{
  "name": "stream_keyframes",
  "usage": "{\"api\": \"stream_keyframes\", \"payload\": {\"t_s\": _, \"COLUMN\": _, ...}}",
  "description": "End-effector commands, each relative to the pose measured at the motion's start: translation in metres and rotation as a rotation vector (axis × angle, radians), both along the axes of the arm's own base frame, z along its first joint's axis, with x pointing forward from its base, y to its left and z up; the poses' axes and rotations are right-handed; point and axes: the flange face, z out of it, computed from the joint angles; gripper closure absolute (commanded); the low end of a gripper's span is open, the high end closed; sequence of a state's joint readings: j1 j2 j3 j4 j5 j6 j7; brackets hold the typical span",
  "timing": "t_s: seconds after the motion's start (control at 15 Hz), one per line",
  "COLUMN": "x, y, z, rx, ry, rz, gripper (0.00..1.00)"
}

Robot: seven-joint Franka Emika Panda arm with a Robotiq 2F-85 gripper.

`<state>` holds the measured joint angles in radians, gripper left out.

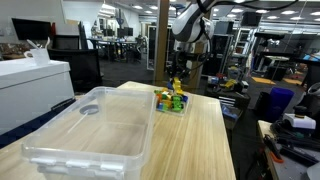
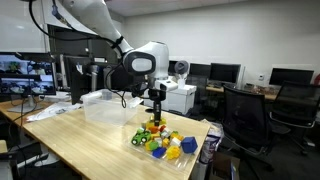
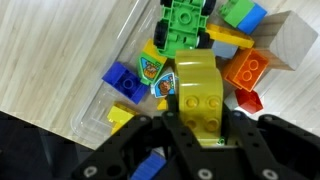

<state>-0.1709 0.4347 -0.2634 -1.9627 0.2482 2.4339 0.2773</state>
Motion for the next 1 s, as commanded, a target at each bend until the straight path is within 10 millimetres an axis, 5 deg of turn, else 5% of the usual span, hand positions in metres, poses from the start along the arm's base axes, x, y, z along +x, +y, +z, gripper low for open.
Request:
{"api": "stream_keyframes", "payload": {"t_s": 0.0, "x": 0.0002, "y": -0.0002, "z": 0.0004, "rx": 0.0, "ry": 0.001, "rz": 0.0, "gripper": 0.64}}
{"api": "stream_keyframes", "payload": {"t_s": 0.13, "x": 0.0002, "y": -0.0002, "z": 0.0004, "rx": 0.0, "ry": 0.0, "rz": 0.0, "gripper": 0.64}}
{"api": "stream_keyframes", "payload": {"t_s": 0.2, "x": 0.0002, "y": -0.0002, "z": 0.0004, "rx": 0.0, "ry": 0.001, "rz": 0.0, "gripper": 0.39}}
{"api": "stream_keyframes", "payload": {"t_s": 0.53, "x": 0.0017, "y": 0.0026, "z": 0.0003, "rx": 0.001, "ry": -0.002, "rz": 0.005, "gripper": 0.03}}
{"api": "stream_keyframes", "payload": {"t_s": 0.6, "x": 0.0019, "y": 0.003, "z": 0.0002, "rx": 0.001, "ry": -0.002, "rz": 0.006, "gripper": 0.19}}
{"api": "stream_keyframes", "payload": {"t_s": 0.73, "x": 0.0023, "y": 0.0041, "z": 0.0001, "rx": 0.002, "ry": -0.002, "rz": 0.008, "gripper": 0.04}}
{"api": "stream_keyframes", "payload": {"t_s": 0.93, "x": 0.0026, "y": 0.0047, "z": 0.0, "rx": 0.003, "ry": -0.002, "rz": 0.009, "gripper": 0.03}}
